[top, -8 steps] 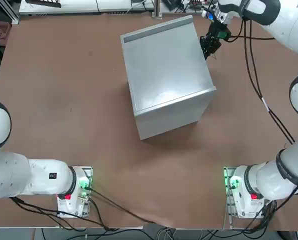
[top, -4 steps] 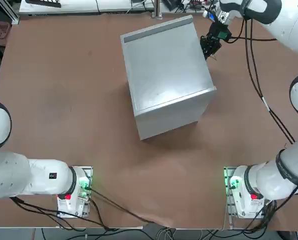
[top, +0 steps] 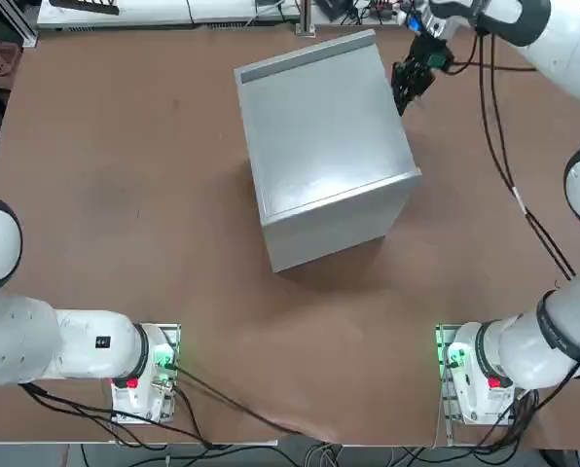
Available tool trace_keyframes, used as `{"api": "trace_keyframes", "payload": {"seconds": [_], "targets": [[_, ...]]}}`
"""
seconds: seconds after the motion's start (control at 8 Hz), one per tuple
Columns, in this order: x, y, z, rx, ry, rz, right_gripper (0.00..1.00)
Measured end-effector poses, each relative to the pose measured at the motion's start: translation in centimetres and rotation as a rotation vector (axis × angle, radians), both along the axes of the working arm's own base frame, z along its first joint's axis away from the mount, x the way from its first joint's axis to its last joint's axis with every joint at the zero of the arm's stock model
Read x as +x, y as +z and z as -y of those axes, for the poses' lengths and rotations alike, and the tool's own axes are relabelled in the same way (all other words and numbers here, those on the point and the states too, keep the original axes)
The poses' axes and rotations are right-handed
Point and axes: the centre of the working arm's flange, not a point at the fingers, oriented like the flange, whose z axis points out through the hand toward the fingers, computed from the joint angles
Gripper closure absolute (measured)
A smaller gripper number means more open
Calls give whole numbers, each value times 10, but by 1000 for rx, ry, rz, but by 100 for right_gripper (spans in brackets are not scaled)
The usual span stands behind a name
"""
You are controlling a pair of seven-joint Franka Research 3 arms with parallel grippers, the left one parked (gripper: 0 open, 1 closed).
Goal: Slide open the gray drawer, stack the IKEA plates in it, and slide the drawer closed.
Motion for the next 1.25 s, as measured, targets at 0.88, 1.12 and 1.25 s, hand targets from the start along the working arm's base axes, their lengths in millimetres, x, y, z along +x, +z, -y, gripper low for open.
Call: {"api": "trace_keyframes", "payload": {"seconds": [0.88,1.12,1.25], "targets": [[18,132,119,-198,-15,191,0],[11,169,136,-199,-57,252,0],[6,186,141,-199,-80,279,0]]}}
